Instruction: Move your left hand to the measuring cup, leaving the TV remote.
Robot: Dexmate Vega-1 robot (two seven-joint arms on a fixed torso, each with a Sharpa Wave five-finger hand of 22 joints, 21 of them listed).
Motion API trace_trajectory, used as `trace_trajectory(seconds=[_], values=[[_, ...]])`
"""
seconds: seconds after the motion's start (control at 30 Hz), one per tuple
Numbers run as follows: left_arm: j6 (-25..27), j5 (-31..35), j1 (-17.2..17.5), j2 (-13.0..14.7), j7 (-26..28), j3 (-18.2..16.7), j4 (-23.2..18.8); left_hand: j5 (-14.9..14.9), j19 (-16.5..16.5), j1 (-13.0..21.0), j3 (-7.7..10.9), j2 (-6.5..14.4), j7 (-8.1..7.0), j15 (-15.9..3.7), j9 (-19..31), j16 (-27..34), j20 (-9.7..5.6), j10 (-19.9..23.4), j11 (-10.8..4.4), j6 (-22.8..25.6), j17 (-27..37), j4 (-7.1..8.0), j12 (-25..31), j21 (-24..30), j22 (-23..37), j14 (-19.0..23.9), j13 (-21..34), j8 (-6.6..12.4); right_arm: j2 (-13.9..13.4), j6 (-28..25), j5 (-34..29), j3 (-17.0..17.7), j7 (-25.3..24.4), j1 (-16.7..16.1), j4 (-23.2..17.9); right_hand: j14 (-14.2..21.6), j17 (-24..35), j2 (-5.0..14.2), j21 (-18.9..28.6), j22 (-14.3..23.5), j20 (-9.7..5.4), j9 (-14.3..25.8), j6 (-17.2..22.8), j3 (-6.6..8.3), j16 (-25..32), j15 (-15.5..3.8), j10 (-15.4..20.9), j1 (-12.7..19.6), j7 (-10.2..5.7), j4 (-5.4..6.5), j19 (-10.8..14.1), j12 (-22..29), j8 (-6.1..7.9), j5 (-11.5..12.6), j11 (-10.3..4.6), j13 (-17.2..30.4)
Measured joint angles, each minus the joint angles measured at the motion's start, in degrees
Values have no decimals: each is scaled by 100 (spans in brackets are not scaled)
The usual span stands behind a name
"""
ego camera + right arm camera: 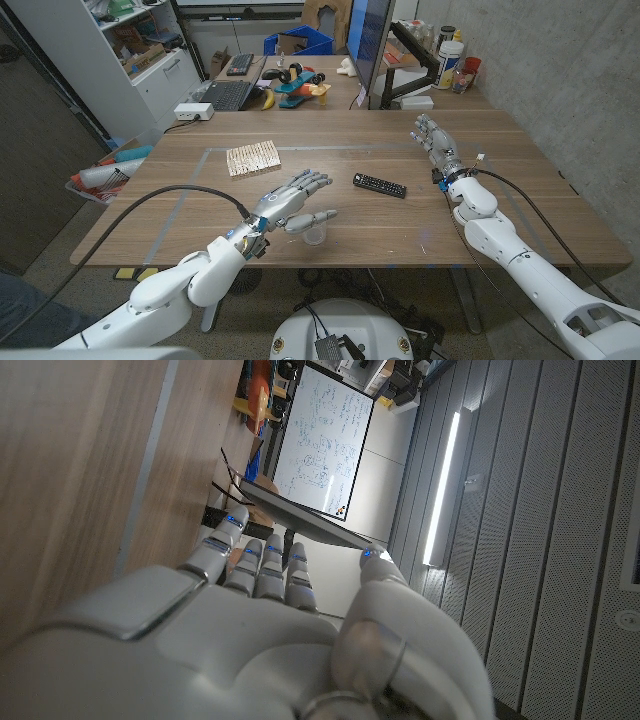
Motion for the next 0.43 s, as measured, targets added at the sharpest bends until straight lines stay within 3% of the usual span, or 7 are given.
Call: trace_trajectory(seconds=[0.43], values=[[165,-2,-169,120,80,207,7,0,0,0,0,0,-21,0,0,0,0,9,-9,21,-1,0,0,0,-1,0,0,0,-88,-14,-84,23,-136,-110,-174,0,0,0,0,0,0,0,0,0,0,0,0,0,0,0,0,0,0,0,0,0]])
